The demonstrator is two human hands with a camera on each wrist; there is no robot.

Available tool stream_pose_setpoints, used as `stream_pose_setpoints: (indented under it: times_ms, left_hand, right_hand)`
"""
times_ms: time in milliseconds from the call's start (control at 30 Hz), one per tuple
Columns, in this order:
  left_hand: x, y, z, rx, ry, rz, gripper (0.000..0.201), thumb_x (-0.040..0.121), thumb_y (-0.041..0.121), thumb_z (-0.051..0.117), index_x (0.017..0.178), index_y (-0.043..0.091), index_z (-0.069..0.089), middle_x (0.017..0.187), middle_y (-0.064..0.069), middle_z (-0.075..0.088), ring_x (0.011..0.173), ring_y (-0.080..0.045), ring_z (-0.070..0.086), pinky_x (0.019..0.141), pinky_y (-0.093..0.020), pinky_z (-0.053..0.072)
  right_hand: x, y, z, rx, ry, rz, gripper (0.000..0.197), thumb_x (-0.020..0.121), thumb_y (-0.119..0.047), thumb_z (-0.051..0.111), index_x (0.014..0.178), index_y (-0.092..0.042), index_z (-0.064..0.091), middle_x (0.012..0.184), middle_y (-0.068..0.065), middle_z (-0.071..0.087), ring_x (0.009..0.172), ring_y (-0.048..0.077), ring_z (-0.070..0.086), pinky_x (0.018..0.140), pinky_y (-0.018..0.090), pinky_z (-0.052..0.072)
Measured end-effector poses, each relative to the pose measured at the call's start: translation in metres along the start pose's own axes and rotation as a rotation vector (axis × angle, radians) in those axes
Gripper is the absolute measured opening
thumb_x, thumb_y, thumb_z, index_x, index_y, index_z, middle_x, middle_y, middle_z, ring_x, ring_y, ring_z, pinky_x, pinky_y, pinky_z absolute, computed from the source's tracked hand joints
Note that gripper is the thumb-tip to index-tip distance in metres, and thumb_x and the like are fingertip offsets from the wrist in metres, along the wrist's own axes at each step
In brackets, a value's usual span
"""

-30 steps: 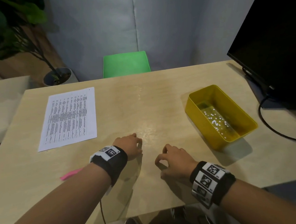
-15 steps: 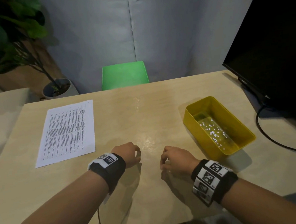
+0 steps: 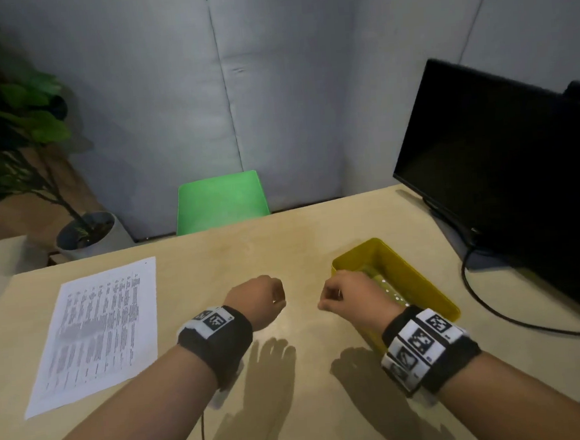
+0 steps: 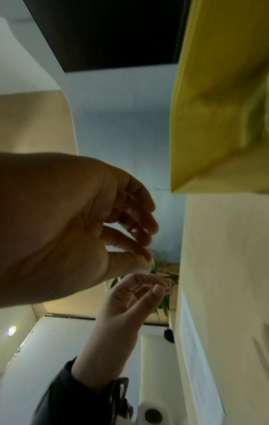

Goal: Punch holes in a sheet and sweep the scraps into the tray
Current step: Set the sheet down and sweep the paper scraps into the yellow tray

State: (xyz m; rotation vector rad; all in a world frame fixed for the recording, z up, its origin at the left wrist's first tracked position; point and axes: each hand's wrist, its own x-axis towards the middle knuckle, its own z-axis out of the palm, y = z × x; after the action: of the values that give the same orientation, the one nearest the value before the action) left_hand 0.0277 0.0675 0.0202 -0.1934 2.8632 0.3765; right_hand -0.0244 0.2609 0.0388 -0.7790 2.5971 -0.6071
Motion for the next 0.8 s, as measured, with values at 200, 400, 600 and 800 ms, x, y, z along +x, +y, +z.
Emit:
stream_pose_setpoints:
  times_ms: [200,400,600,800]
  left_hand:
    - [0.027,0.051,-0.007,-0.023,0.07,0.12,0.024,0.092,0.038,0.047,0.112,0.034,0.058,0.121,0.007,0.058,0.104,-0.016,0.058,0.077,-0.029,0.045]
    - [0.046,0.088,0.013,-0.012,-0.034,0.189,0.047,0.095,0.04,0.044,0.14,0.043,0.033,0.157,0.006,0.021,0.128,-0.019,0.047,0.099,-0.033,0.044]
    - [0.06,0.103,0.022,0.086,-0.143,0.183,0.032,0.093,0.041,0.048,0.124,0.036,0.055,0.158,0.003,0.019,0.125,-0.023,0.05,0.099,-0.035,0.043]
    - [0.074,0.101,0.021,0.07,-0.152,0.165,0.026,0.094,0.037,0.049,0.118,0.032,0.059,0.156,0.002,0.024,0.123,-0.024,0.051,0.1,-0.036,0.042]
  right_hand:
    - [-0.003,0.04,-0.051,0.054,0.092,0.128,0.018,0.086,-0.037,0.064,0.086,-0.02,0.069,0.089,-0.005,0.064,0.084,0.012,0.061,0.084,0.039,0.054]
    - [-0.007,0.082,-0.063,0.044,0.041,0.205,0.02,0.094,-0.032,0.054,0.1,-0.022,0.07,0.109,-0.004,0.062,0.1,0.014,0.059,0.095,0.038,0.048]
    - [-0.007,0.113,-0.06,-0.005,-0.023,0.226,0.026,0.097,-0.032,0.049,0.113,-0.022,0.068,0.118,-0.001,0.061,0.109,0.02,0.057,0.102,0.039,0.041]
    - [-0.003,0.124,-0.06,0.038,-0.039,0.196,0.024,0.094,-0.028,0.055,0.111,-0.02,0.07,0.117,-0.002,0.064,0.109,0.017,0.059,0.1,0.037,0.046]
